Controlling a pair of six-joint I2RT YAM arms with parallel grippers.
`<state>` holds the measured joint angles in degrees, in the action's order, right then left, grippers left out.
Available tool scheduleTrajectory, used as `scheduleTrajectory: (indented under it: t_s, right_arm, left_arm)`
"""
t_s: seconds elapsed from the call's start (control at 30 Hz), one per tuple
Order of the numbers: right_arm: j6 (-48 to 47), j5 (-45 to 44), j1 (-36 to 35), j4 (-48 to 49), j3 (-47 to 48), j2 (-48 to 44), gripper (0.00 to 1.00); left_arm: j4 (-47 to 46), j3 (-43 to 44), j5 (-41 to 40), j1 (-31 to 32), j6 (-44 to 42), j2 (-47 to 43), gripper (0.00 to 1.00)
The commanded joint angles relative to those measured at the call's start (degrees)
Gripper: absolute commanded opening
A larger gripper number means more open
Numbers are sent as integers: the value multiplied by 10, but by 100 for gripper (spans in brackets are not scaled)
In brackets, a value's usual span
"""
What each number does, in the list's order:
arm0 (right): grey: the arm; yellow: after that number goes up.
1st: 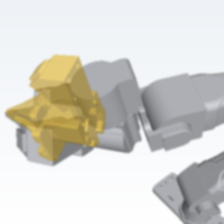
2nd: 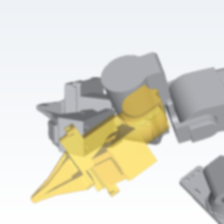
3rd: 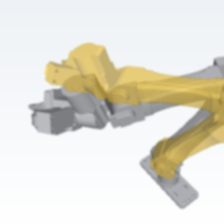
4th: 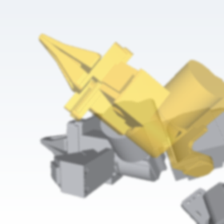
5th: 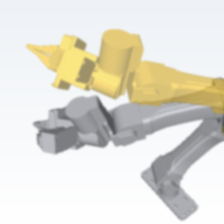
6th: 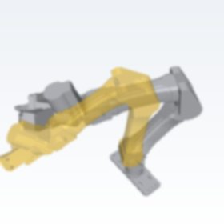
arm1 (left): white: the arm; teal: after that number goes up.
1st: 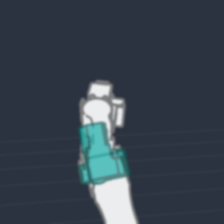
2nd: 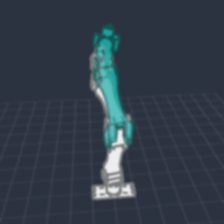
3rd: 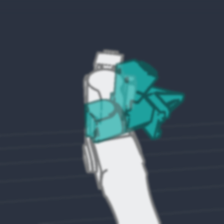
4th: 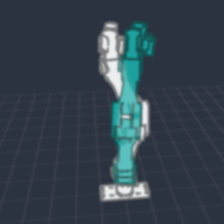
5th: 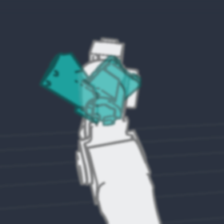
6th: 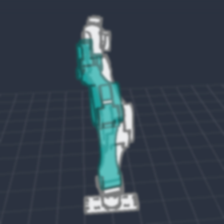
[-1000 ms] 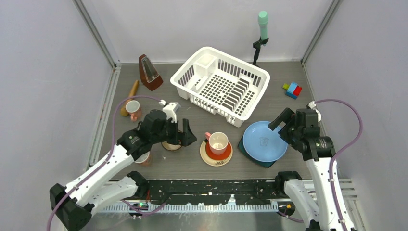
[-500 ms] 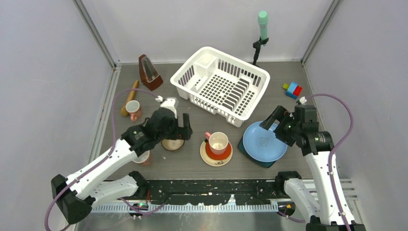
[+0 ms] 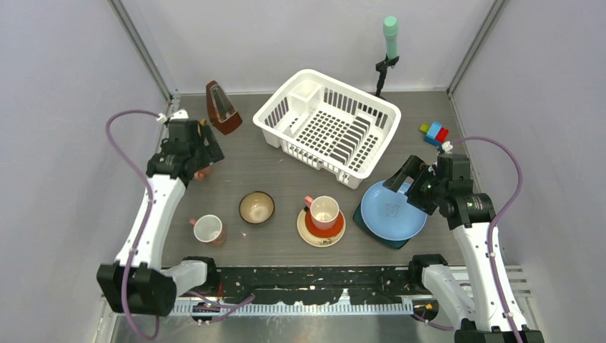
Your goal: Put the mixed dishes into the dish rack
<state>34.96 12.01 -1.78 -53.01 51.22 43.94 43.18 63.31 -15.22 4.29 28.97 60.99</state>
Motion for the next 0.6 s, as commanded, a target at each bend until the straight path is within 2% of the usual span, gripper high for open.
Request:
scheduleTrajectory:
  t_s: [0.0, 0.07, 0.2, 0.57]
  right_arm:
    - [-9, 20, -2, 21, 31, 3, 100]
    - [-8, 24, -2, 21, 35, 3, 100]
    - [-5, 27, -2, 23, 36, 0, 100]
    - [-5, 38, -2, 25, 44, 1, 100]
  left_arm:
    - [-50, 54, 26, -3, -88, 85, 87]
    - [-78, 57, 45, -3, -137, 107, 84]
    - [-126, 53, -17, -3, -171, 155, 81]
    - [-139, 115, -36, -16, -185, 309, 76]
